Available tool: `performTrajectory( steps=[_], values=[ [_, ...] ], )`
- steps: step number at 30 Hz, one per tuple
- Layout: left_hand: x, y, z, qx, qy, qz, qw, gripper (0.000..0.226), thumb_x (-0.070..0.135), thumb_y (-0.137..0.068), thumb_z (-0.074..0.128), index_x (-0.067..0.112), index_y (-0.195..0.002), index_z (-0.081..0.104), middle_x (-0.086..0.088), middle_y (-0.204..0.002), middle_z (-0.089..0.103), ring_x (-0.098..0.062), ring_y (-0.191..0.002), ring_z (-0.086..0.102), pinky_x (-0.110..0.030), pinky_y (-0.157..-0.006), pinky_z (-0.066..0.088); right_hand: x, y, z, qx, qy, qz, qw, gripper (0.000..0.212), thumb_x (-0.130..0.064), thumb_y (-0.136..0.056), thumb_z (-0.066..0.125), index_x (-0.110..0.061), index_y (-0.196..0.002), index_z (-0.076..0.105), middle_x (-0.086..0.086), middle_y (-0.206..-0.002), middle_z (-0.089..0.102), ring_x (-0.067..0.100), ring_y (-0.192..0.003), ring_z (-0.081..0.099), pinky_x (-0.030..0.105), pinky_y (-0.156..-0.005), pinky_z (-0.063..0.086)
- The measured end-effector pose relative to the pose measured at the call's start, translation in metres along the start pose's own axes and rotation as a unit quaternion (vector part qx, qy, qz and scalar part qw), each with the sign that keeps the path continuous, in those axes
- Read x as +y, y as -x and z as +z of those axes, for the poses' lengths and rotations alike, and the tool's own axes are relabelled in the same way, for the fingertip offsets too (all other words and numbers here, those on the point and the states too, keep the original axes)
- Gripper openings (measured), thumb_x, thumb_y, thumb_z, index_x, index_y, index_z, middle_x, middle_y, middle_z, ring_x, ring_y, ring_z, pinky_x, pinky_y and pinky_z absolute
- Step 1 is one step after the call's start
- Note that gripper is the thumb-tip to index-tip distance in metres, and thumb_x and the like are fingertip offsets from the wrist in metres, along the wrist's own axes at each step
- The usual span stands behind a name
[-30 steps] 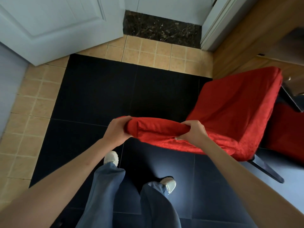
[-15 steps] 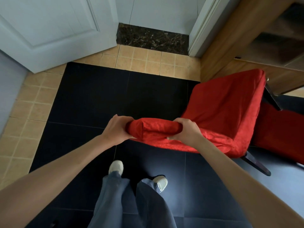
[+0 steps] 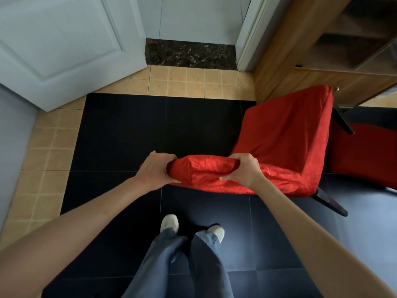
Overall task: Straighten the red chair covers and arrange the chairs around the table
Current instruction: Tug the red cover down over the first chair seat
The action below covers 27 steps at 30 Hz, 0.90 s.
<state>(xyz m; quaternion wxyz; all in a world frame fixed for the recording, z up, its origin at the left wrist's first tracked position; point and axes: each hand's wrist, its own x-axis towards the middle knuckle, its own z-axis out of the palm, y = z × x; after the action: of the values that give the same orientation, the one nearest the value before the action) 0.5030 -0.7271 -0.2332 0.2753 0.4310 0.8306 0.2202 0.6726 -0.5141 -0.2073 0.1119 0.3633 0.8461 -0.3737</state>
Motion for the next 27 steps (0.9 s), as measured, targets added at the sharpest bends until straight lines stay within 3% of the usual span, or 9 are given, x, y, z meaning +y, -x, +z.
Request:
performTrajectory(
  steps=[4,7,10,13,18,24,27],
  values=[
    [-0.008,0.024,-0.011,0.007,-0.031,0.009,0.999,0.038,0.059,-0.059,0.081,0.037,-0.074,0.054,0.020,-0.065,0.057,0.009,-0.066,0.050,-0.042,-0.105,0.032,-0.016,0.020,0.015,-0.003,-0.012,-0.003,1.000,0.060,-0.033,-0.049,0.094,-0.019,-0.102,0.071,-0.013,-0.090,0.064,0.013,-0.099,0.062,0.033,-0.096,0.049],
    [-0.008,0.044,-0.022,0.009,-0.029,0.001,1.000,0.038,0.054,-0.057,0.084,0.037,-0.073,0.056,0.021,-0.064,0.057,0.008,-0.064,0.053,-0.022,-0.078,0.047,-0.025,0.034,0.025,-0.001,-0.021,-0.009,1.000,0.057,-0.033,-0.049,0.094,-0.021,-0.100,0.071,-0.015,-0.087,0.062,0.014,-0.099,0.063,0.037,-0.097,0.049],
    [-0.007,0.064,-0.031,0.012,-0.016,-0.009,1.000,0.035,0.049,-0.058,0.087,0.036,-0.074,0.058,0.019,-0.067,0.060,0.006,-0.066,0.057,-0.014,-0.064,0.040,-0.034,0.050,0.033,0.003,-0.034,-0.014,0.999,0.052,-0.031,-0.050,0.094,-0.022,-0.096,0.071,-0.019,-0.081,0.060,0.013,-0.096,0.062,0.037,-0.098,0.048],
    [-0.007,0.081,-0.038,0.010,-0.009,-0.008,1.000,0.033,0.042,-0.059,0.088,0.034,-0.076,0.060,0.017,-0.069,0.062,0.003,-0.068,0.059,-0.017,-0.065,0.043,-0.041,0.064,0.041,0.011,-0.041,-0.019,0.999,0.051,-0.031,-0.050,0.094,-0.022,-0.096,0.071,-0.023,-0.076,0.057,0.007,-0.089,0.058,0.033,-0.095,0.049],
    [-0.012,0.104,-0.054,0.009,-0.009,-0.003,1.000,0.031,0.040,-0.060,0.088,0.030,-0.077,0.065,0.015,-0.069,0.064,0.002,-0.066,0.059,-0.021,-0.067,0.048,-0.059,0.084,0.053,0.021,-0.048,-0.024,0.998,0.053,-0.031,-0.052,0.094,-0.020,-0.099,0.071,-0.019,-0.083,0.058,0.011,-0.096,0.060,0.026,-0.093,0.044],
    [-0.007,0.131,-0.060,0.015,0.017,0.001,1.000,0.036,0.036,-0.057,0.091,0.020,-0.082,0.071,0.012,-0.072,0.067,-0.001,-0.071,0.063,-0.028,-0.075,0.055,-0.065,0.111,0.058,0.029,-0.056,-0.019,0.998,0.056,-0.029,-0.052,0.094,-0.018,-0.101,0.071,-0.010,-0.093,0.065,0.016,-0.100,0.062,0.037,-0.096,0.049],
    [0.007,0.138,-0.057,0.027,0.035,0.009,0.999,0.040,0.032,-0.055,0.092,0.017,-0.086,0.073,0.010,-0.078,0.069,-0.005,-0.076,0.065,-0.029,-0.079,0.055,-0.059,0.122,0.051,0.034,-0.055,-0.021,0.998,0.057,-0.028,-0.053,0.093,-0.018,-0.104,0.071,-0.010,-0.095,0.064,0.016,-0.102,0.062,0.034,-0.095,0.049]
  ],
)
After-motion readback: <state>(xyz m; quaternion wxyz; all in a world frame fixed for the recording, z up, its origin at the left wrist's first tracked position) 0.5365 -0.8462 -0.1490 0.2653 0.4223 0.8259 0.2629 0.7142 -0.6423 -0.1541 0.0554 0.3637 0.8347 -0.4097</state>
